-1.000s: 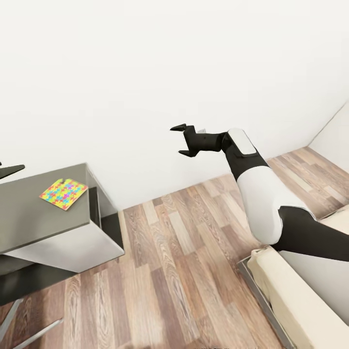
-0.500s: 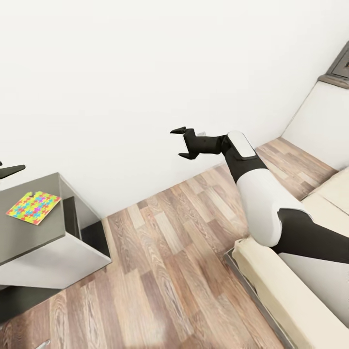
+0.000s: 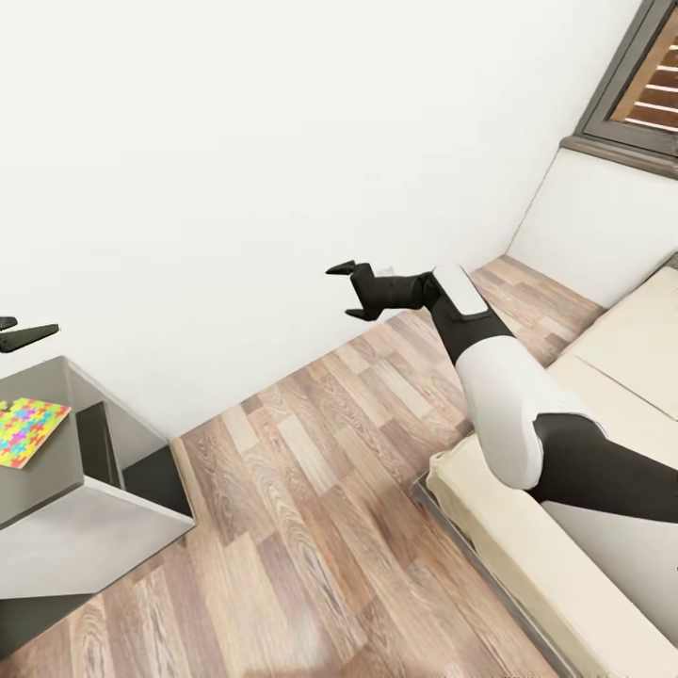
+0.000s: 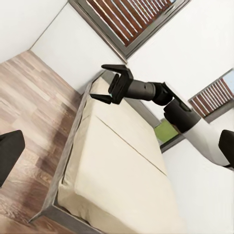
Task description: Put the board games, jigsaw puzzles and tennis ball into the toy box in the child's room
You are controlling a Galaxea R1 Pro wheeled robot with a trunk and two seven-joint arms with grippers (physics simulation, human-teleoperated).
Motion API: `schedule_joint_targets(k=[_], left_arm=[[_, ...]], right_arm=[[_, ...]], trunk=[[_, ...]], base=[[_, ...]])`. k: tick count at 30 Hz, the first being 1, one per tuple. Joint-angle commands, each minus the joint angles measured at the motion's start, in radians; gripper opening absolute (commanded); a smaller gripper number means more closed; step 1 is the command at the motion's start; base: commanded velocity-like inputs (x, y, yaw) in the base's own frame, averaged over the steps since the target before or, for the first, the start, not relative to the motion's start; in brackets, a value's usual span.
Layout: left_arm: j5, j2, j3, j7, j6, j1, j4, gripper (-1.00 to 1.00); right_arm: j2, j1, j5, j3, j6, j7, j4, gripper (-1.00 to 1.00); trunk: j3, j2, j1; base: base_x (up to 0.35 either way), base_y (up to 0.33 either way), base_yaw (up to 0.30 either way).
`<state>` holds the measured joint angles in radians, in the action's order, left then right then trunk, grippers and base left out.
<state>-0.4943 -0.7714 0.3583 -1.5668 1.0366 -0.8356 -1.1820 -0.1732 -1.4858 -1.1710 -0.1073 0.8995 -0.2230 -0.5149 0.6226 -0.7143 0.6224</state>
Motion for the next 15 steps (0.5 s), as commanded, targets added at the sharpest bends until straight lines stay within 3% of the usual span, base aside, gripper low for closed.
schedule_joint_targets(k=[1, 5, 10, 15], left_arm=[[0.001, 0.001, -0.005, -0.004, 0.011, 0.0, 0.001, 1.0], [0.005, 0.005, -0.031, -0.004, 0.011, 0.0, 0.002, 1.0], [0.006, 0.018, -0.06, 0.103, 0.011, -0.001, 0.011, 1.0], [0.01, 0.051, -0.089, 0.236, 0.011, -0.002, 0.021, 1.0]], right_arm=[[-0.001, 0.0, -0.007, -0.003, 0.003, -0.011, -0.001, 1.0], [-0.001, 0.009, -0.007, 0.015, 0.002, -0.011, -0.001, 1.0], [-0.001, 0.036, -0.006, 0.056, 0.003, -0.014, -0.002, 1.0], [-0.001, 0.044, -0.004, 0.143, 0.005, -0.038, 0.0, 1.0]], trunk=[[0.001, -0.001, 0.0], [0.001, -0.001, 0.0], [0.001, -0.001, 0.0], [0.001, -0.001, 0.0]], base=[[0.0, 0.0, -0.063], [0.0, 0.0, -0.03], [0.0, 0.0, -0.008], [0.0, 0.0, -0.002]])
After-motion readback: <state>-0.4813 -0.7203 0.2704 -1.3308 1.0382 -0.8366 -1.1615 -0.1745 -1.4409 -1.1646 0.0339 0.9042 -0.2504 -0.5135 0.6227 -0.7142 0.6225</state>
